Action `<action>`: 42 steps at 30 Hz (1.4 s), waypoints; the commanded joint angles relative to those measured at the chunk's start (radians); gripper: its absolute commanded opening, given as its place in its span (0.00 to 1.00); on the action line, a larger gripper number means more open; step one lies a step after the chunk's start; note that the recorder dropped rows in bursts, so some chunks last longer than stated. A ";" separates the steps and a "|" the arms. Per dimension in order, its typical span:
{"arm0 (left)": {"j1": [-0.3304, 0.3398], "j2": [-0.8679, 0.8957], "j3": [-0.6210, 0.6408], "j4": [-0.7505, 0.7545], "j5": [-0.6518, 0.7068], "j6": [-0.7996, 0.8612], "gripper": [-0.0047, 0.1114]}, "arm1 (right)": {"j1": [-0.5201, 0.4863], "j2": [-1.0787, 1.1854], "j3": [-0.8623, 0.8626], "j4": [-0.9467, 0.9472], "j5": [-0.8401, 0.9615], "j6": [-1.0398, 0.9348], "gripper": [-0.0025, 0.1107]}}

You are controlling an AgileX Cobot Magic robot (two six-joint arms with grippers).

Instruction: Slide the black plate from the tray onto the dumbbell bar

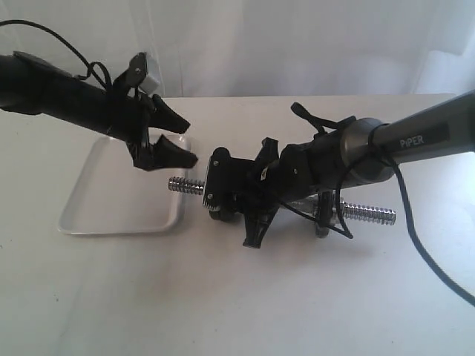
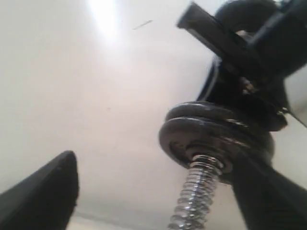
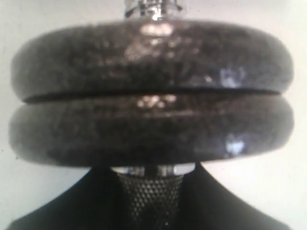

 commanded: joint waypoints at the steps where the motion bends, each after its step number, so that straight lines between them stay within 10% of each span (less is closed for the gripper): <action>1: 0.036 -0.066 -0.004 0.079 -0.127 -0.257 0.15 | -0.006 -0.023 -0.021 0.022 -0.047 0.016 0.02; 14: 0.165 -0.150 -0.004 0.702 -0.144 -1.053 0.04 | -0.006 -0.023 -0.024 0.024 0.044 0.058 0.02; 42: 0.165 -0.276 0.131 0.801 -0.127 -1.084 0.04 | 0.178 -0.084 -0.021 0.025 0.248 0.016 0.02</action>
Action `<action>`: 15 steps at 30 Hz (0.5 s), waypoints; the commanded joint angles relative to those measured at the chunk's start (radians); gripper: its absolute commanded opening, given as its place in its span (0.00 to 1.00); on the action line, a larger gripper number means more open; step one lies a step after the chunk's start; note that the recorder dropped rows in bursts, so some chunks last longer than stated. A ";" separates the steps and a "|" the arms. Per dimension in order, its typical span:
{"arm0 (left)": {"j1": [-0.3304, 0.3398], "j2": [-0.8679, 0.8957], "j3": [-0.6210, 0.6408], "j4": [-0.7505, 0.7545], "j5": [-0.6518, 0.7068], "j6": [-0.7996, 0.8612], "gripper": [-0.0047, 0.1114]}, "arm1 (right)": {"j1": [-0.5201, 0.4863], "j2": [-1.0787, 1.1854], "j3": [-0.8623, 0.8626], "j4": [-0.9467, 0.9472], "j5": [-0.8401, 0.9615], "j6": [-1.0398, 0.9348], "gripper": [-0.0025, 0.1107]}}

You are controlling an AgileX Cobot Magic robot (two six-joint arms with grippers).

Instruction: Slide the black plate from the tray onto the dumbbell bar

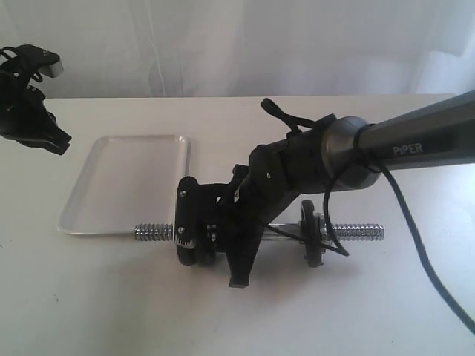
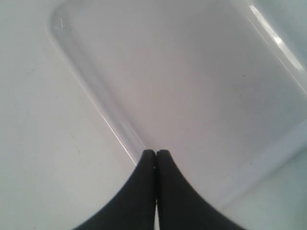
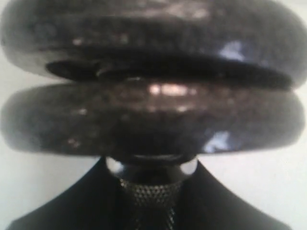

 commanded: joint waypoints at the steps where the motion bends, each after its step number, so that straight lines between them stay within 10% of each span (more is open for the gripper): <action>1: 0.000 -0.015 0.008 -0.006 0.017 -0.008 0.04 | 0.047 -0.025 -0.007 0.031 -0.066 0.001 0.02; 15: 0.000 -0.015 0.008 -0.011 0.004 -0.008 0.04 | 0.094 -0.015 -0.087 0.068 -0.109 0.001 0.02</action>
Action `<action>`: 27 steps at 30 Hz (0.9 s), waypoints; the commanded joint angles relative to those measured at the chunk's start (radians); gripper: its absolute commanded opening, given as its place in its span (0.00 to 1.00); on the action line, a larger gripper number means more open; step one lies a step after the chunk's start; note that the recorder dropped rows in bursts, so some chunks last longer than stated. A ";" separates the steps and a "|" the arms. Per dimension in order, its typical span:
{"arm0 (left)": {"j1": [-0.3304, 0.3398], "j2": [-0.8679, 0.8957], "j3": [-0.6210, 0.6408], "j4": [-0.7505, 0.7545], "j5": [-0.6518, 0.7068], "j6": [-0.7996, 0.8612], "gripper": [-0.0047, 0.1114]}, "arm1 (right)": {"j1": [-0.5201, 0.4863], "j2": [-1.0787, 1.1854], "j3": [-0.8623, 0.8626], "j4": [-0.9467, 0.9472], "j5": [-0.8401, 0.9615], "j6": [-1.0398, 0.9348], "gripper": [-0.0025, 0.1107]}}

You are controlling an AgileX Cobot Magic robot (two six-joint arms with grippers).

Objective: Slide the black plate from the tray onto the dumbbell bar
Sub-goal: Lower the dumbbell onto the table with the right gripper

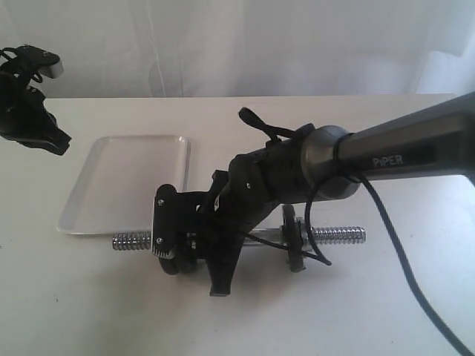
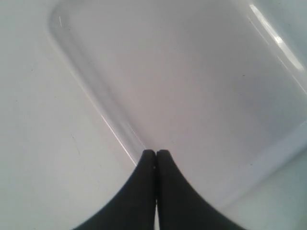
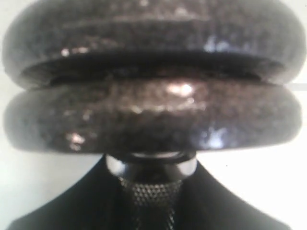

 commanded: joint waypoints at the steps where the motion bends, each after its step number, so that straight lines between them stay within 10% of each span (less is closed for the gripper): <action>1: 0.000 -0.015 0.007 -0.011 0.007 -0.008 0.04 | 0.041 -0.019 -0.077 0.049 -0.085 0.005 0.02; 27: 0.000 -0.015 0.007 -0.017 0.001 -0.008 0.04 | 0.074 0.073 -0.219 0.092 -0.122 0.050 0.02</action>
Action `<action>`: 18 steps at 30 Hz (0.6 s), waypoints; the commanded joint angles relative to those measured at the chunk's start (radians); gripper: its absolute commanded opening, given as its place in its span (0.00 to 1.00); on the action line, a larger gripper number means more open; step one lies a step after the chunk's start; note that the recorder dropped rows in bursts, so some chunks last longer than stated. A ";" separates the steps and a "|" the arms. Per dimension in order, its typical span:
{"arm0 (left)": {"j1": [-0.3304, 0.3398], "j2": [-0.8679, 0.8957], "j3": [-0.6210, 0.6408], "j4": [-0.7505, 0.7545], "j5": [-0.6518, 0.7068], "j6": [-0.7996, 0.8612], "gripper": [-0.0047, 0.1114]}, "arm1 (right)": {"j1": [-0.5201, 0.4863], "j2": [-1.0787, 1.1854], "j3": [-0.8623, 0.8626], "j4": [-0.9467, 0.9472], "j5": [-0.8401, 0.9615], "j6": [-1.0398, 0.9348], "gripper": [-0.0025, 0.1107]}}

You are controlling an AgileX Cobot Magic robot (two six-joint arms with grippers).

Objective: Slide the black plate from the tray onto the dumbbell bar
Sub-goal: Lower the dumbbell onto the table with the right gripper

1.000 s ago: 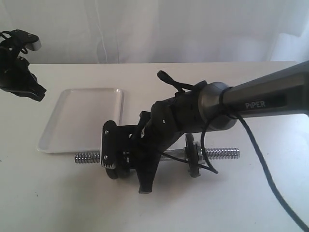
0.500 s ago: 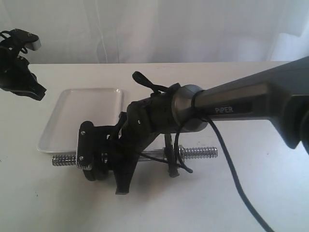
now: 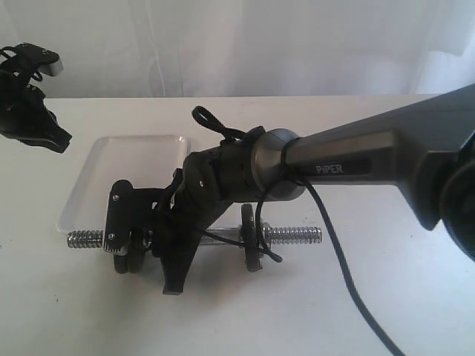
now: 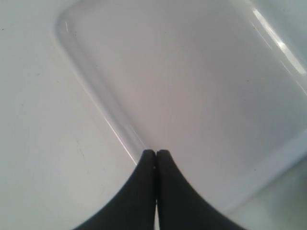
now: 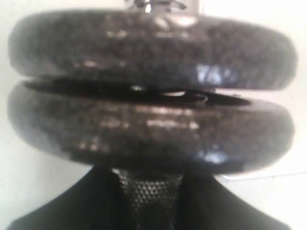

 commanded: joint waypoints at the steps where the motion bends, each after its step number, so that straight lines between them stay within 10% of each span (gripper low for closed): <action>1: 0.000 -0.015 0.007 -0.015 0.018 -0.010 0.04 | 0.001 -0.020 -0.040 0.043 -0.164 0.012 0.02; 10: 0.000 -0.015 0.007 -0.017 0.014 -0.013 0.04 | 0.001 -0.013 -0.040 0.043 -0.174 0.012 0.07; 18: 0.000 -0.015 0.007 -0.017 0.014 -0.013 0.04 | 0.001 -0.013 -0.040 0.043 -0.172 0.012 0.59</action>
